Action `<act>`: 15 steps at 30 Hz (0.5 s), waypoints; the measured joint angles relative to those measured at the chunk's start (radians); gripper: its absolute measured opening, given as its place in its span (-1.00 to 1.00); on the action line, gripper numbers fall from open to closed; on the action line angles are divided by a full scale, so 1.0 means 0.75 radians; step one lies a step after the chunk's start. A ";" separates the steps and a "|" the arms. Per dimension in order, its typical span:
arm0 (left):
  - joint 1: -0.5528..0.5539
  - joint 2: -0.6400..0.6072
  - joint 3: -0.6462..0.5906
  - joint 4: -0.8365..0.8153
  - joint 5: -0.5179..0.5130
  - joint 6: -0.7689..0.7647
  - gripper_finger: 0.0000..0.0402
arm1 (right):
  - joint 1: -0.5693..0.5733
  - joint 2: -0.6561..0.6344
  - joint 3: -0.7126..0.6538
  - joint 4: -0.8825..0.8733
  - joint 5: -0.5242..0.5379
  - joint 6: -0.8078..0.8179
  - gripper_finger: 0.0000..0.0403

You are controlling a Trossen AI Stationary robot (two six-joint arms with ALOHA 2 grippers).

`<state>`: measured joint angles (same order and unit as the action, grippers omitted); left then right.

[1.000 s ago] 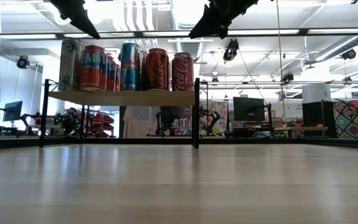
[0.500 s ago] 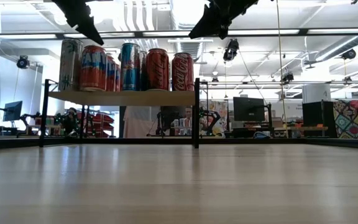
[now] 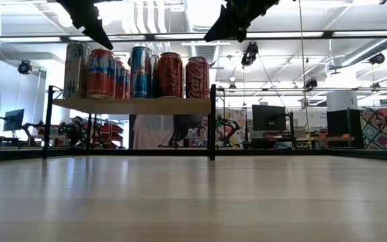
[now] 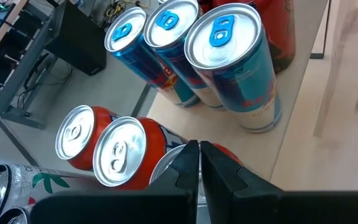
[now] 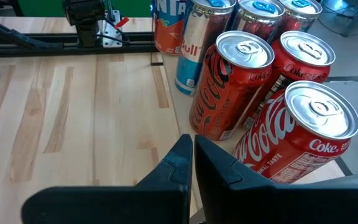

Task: Place canned beverage on shelf
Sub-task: Adjust the red soda can on the shelf

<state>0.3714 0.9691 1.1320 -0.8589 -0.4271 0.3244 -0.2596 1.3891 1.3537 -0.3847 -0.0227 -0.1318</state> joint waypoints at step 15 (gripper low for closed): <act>0.000 0.003 -0.003 -0.012 0.103 -0.011 -1.00 | 0.000 0.000 0.000 0.000 0.000 0.001 -0.95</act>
<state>0.3714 0.9714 1.1297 -0.8681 -0.3498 0.3164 -0.2593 1.3891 1.3537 -0.3847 -0.0227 -0.1310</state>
